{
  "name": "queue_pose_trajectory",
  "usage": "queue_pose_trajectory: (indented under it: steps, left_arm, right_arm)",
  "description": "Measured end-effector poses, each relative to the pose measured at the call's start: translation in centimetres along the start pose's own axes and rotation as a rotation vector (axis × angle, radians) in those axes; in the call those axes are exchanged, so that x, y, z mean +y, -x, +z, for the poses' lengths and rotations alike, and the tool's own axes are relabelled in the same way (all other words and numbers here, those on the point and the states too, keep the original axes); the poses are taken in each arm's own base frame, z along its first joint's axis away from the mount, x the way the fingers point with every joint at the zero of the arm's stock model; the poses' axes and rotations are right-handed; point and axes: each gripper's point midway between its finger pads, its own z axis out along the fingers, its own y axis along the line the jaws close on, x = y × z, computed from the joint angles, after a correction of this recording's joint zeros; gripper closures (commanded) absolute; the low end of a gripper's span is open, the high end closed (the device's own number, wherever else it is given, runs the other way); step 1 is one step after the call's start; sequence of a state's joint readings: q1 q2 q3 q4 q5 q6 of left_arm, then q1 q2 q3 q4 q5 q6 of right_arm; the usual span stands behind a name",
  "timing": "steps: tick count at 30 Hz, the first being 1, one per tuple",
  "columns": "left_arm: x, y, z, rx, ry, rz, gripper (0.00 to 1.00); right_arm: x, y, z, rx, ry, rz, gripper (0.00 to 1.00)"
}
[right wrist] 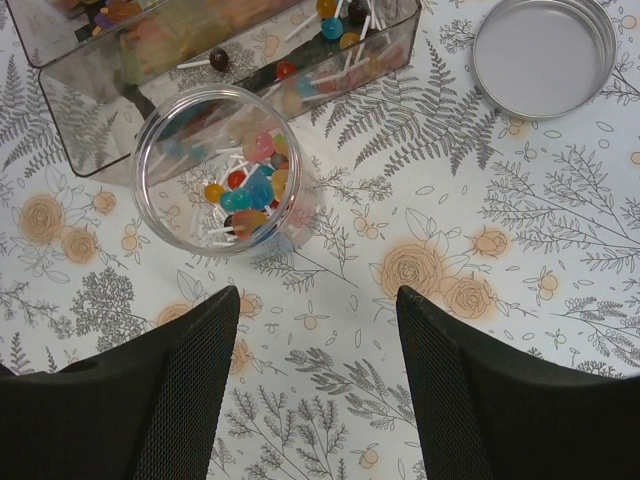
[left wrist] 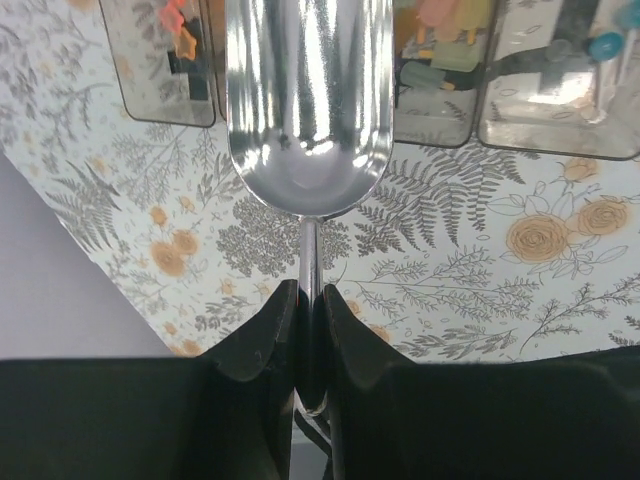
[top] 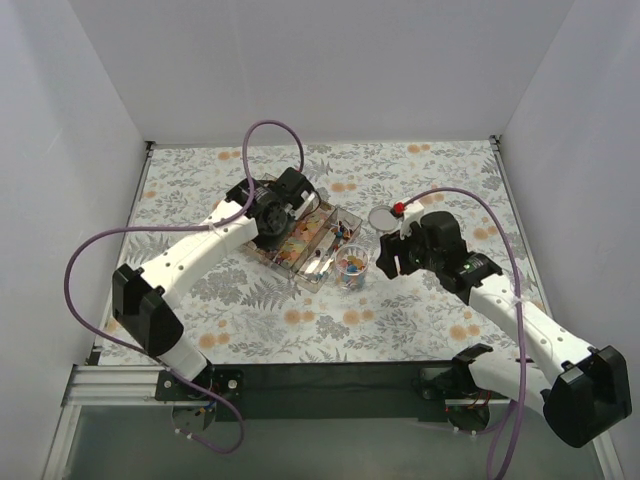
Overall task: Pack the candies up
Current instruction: Scoop the fake candies from the storage box.
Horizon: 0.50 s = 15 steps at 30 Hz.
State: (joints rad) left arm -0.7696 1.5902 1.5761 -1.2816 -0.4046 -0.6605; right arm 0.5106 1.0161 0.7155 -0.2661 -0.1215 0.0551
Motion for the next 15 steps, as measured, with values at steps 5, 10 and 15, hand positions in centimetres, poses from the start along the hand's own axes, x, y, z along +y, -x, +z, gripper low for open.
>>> queue_pose_trajectory:
  steps: [5,10,15]
  left_arm:
    - [1.6,-1.7,2.9,0.113,-0.011,-0.091,1.00]
    - [1.6,-2.1,6.3,0.222,-0.018,-0.112,1.00]
    - [2.3,-1.2,8.3,0.261,-0.017,-0.145,1.00]
  right_arm:
    - [0.1,0.5,0.6,0.015,0.012,0.000,0.29]
    - [0.0,3.2,2.1,0.010,0.014,-0.018,0.30]
    - [-0.3,6.6,4.1,-0.011,0.012,-0.036,0.30]
